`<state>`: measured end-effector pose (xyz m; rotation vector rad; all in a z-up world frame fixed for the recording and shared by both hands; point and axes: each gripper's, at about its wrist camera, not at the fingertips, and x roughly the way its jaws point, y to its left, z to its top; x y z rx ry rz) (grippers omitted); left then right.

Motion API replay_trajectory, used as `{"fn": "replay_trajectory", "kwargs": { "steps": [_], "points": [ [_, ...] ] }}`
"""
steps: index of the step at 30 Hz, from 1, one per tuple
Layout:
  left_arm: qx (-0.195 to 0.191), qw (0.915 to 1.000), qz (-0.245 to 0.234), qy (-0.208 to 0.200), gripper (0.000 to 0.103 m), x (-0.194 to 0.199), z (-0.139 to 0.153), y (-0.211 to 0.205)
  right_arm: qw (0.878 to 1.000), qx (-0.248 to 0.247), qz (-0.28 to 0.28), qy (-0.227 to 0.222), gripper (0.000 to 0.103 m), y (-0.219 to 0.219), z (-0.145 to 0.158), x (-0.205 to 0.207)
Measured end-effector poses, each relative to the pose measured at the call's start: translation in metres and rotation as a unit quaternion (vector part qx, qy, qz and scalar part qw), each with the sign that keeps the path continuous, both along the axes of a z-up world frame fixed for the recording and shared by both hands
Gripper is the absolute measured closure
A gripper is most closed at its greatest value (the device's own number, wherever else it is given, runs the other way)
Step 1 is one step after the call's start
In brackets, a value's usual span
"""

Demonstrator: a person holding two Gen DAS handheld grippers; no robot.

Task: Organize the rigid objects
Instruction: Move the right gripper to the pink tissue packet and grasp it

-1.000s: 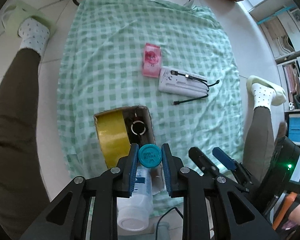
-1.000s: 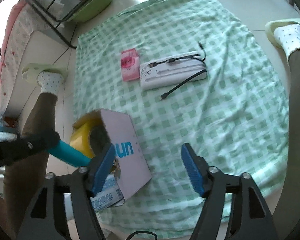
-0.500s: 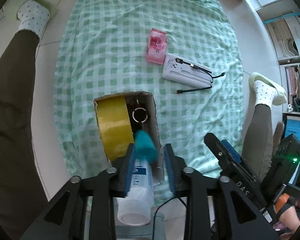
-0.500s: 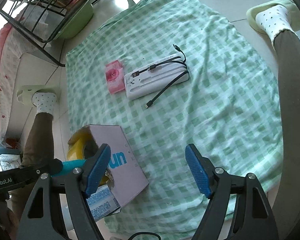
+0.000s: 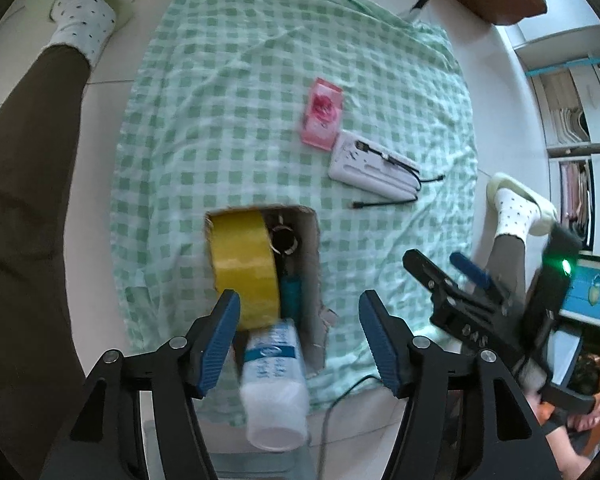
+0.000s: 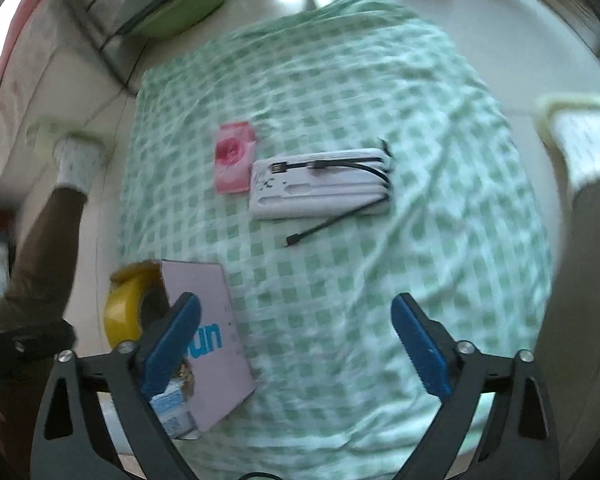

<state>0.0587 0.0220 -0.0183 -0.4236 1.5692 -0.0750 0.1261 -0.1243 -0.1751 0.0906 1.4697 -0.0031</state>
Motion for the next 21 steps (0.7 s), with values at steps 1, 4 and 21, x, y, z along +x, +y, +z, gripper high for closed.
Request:
{"fn": "replay_trajectory", "kwargs": {
  "steps": [1,4,21],
  "points": [
    [0.008,0.9999,-0.007,-0.011,0.042,0.001,0.002,0.001,1.000,-0.006,0.021,0.011,0.004,0.000,-0.004,0.007],
    [0.063,0.9958,-0.042,-0.051,0.023,0.000,0.009,0.001,0.994,-0.050,0.089,0.031,0.004,0.001,-0.016,0.034],
    [0.030,0.9953,0.057,-0.073,0.022,0.024,-0.006,0.048,0.966,-0.034,0.230,0.111,0.004,0.075,-0.096,0.163]
  ]
}}
